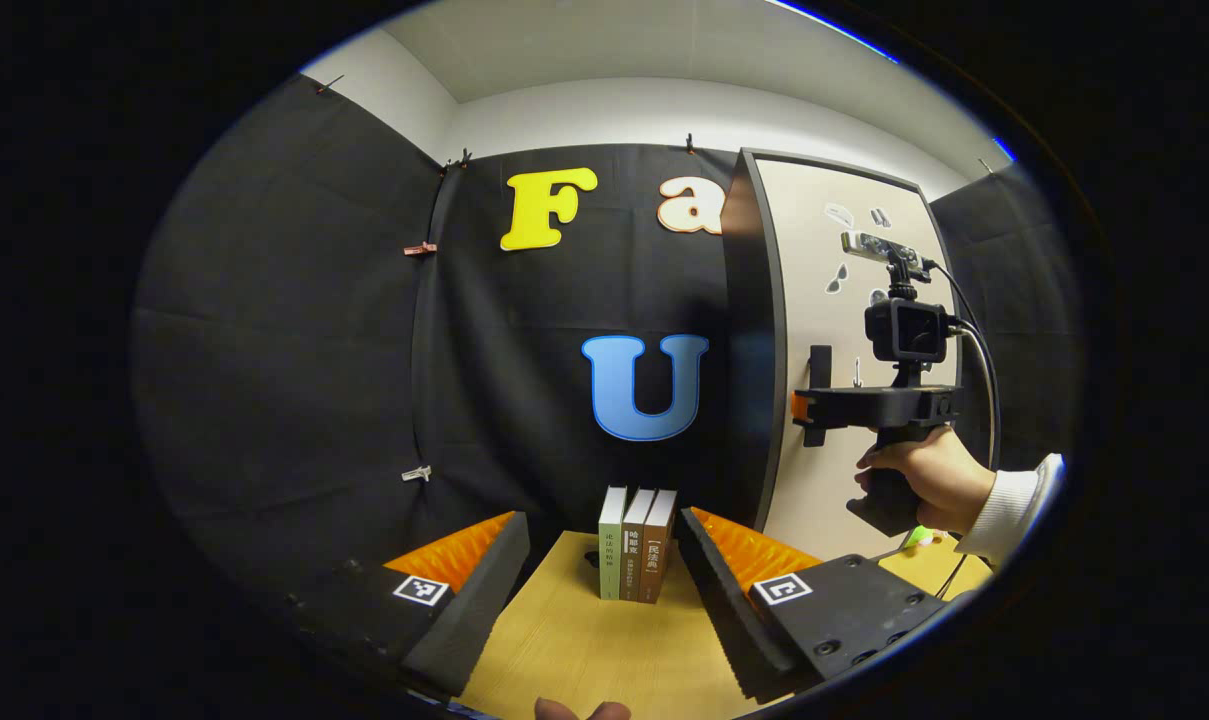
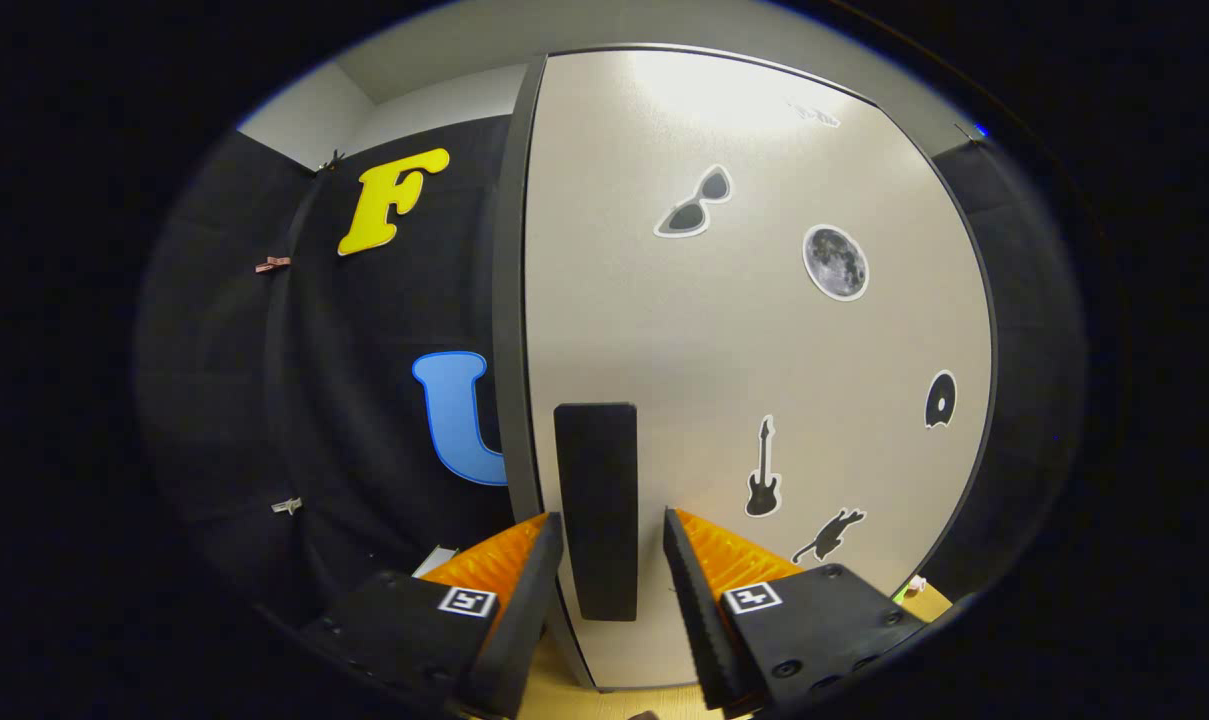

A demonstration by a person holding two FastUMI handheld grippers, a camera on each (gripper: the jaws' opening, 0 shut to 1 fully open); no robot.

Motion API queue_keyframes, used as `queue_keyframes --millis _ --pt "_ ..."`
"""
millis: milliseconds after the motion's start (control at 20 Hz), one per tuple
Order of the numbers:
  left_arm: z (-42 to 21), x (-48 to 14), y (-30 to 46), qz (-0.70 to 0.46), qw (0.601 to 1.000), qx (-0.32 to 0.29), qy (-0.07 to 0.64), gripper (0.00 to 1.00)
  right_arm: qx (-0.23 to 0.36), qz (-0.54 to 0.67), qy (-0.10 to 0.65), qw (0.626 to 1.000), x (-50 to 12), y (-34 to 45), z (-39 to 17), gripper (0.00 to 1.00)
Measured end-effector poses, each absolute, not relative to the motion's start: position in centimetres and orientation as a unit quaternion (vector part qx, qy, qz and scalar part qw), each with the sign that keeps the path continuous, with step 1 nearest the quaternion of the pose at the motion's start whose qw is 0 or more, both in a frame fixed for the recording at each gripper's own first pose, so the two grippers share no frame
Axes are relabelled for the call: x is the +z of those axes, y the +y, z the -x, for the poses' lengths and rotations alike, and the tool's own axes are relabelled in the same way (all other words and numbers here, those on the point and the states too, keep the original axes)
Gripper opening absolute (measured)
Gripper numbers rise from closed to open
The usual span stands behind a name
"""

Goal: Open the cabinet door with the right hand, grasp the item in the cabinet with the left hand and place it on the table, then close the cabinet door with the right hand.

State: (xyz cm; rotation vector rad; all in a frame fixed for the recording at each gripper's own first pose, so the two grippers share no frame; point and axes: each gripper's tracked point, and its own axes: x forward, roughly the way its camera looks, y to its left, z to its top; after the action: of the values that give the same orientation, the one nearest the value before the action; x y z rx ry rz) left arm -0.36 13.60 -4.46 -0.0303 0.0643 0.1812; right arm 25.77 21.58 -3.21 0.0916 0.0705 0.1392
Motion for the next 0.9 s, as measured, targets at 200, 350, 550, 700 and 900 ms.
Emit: queue_keyframes --millis 200,350,550,700,900 --pt "0.4 -4.9 13.6 0.014 0.995 0.092 0.038 0.95 0.056 -0.026 0.026 0.998 -3.2 21.9 -26.0 0.35" --pt "0.9 -4.9 13.7 0.014 0.995 0.095 0.038 0.94 0.059 -0.027 0.035 0.997 -3.2 21.9 -25.4 0.23" --pt "1.5 -4.5 13.7 0.011 0.994 0.1 0.035 0.95 0.079 -0.031 0.03 0.996 -2.9 21.5 -23.4 0.23" --pt "1.9 -4.1 12.9 0.012 0.995 0.098 0.029 0.95 0.102 -0.032 0.033 0.994 -2.8 20.6 -20.9 0.23" --pt "2.6 -3.6 11.5 0.014 0.996 0.091 0.022 0.95 0.126 -0.038 0.037 0.991 -2.6 18.3 -17.0 0.23"
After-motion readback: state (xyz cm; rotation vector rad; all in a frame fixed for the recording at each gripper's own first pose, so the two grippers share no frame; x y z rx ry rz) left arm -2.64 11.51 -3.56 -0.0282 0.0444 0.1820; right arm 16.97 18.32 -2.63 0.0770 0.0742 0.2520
